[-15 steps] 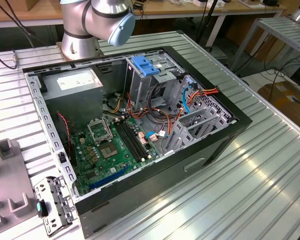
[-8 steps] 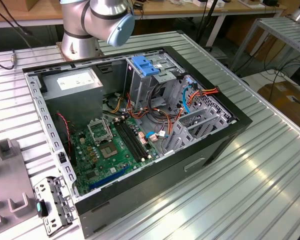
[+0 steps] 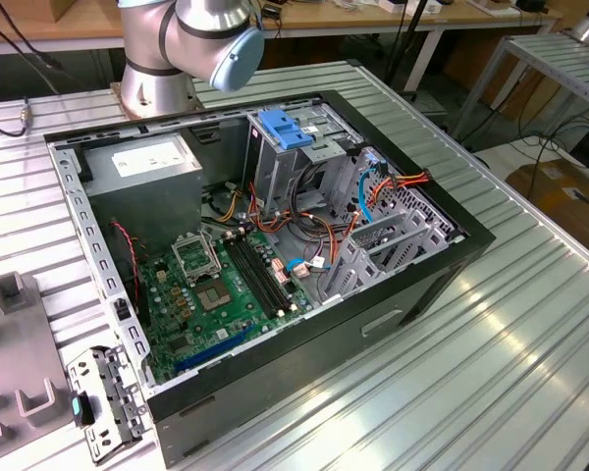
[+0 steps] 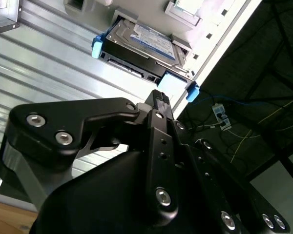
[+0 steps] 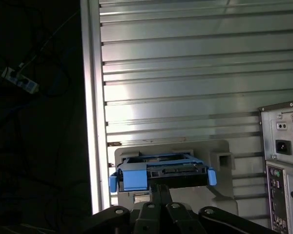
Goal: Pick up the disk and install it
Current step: 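Reach for the disk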
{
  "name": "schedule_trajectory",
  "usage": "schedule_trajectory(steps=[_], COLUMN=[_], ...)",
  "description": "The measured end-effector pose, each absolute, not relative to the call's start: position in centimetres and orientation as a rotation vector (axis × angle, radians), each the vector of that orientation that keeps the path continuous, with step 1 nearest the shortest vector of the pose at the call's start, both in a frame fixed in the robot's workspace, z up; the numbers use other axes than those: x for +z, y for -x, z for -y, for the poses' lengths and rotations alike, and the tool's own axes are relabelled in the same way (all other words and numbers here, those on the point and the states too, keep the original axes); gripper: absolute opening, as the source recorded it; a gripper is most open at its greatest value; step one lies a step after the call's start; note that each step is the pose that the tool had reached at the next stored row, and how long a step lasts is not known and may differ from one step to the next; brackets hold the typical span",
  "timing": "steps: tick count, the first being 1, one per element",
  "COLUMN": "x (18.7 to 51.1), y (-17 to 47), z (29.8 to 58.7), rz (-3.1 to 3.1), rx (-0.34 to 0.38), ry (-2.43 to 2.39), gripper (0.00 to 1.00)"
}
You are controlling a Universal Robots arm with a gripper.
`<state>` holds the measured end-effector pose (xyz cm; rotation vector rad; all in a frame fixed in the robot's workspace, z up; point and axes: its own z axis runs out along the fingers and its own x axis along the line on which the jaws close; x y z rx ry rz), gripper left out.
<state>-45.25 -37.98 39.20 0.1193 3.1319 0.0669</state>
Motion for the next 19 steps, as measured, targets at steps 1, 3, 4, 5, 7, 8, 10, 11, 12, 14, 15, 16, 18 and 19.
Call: schedule_trajectory(steps=[1, 3, 4, 5, 7, 8, 10, 11, 12, 14, 15, 16, 18, 19], x=[39.20, 39.20, 39.20, 39.20, 39.20, 39.20, 39.20, 39.20, 39.20, 39.20, 39.20, 39.20, 39.20, 39.20], y=[45.27, 45.29, 45.29, 45.32, 45.52, 45.70, 45.72, 45.73, 45.74, 45.78, 45.78, 45.78, 45.82, 45.91], z=[37.98, 37.97, 37.98, 37.98, 37.98, 37.98, 37.98, 37.97, 37.98, 37.98, 37.98, 37.98, 37.98, 37.97], rz=[-3.132, -3.132, -3.132, -3.132, -3.132, -3.132, -3.132, -3.132, -3.132, -3.132, -3.132, -3.132, -3.132, -3.132], rx=[0.067, 0.067, 0.067, 0.067, 0.067, 0.067, 0.067, 0.067, 0.067, 0.067, 0.067, 0.067, 0.067, 0.067], ry=[-0.119, -0.119, -0.119, -0.119, -0.119, -0.119, -0.119, -0.119, -0.119, -0.119, -0.119, -0.119, -0.119, -0.120], gripper=[0.11, 0.11, 0.11, 0.11, 0.11, 0.11, 0.11, 0.11, 0.11, 0.11, 0.11, 0.11, 0.11, 0.11])
